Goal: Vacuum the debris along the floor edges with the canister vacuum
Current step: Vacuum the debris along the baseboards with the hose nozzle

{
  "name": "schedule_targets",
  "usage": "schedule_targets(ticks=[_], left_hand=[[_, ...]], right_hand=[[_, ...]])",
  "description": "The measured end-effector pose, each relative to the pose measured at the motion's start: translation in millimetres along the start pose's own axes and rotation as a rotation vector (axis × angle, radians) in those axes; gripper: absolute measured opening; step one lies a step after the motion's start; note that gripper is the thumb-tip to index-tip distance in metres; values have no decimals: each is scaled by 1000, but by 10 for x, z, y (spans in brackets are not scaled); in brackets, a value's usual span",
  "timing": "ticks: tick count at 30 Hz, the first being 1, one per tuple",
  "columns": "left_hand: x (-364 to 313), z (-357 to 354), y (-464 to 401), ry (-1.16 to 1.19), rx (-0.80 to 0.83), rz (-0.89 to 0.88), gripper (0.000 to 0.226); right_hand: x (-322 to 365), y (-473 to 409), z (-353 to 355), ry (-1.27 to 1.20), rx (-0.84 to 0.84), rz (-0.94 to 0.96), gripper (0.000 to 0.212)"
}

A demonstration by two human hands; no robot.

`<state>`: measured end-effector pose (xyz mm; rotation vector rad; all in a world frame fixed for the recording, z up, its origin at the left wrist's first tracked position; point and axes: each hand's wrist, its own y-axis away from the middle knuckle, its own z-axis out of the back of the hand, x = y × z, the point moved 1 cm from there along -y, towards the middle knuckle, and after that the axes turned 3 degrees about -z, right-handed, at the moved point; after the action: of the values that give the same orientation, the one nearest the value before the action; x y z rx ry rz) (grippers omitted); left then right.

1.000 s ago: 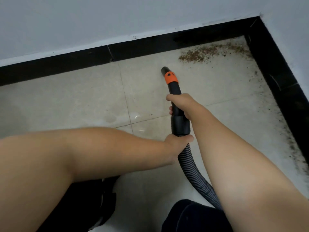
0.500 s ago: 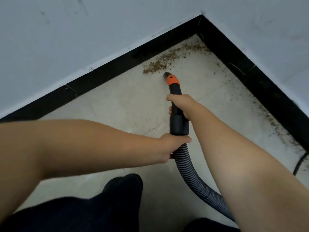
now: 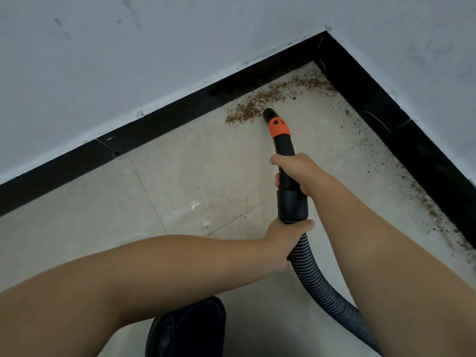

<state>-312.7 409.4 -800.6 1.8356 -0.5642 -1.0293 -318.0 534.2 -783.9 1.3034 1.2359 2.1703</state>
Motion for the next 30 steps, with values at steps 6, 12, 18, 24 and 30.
schedule_targets(ticks=[6,12,18,24,30], left_hand=[[223,197,118,-8,-61,9,25],[277,325,193,25,-114,-5,36],[118,271,65,2,-78,-34,24],[-57,96,-110,-21,-47,-8,18],[-299,-41,-216,-18,3,22,12]], right_hand=[[-146,148,-296,78,84,3,16],[-165,225,-479,98,145,17,15],[-59,105,-344,15,75,31,15],[43,-81,-110,-28,-10,28,17],[212,-210,90,-73,-44,33,16]])
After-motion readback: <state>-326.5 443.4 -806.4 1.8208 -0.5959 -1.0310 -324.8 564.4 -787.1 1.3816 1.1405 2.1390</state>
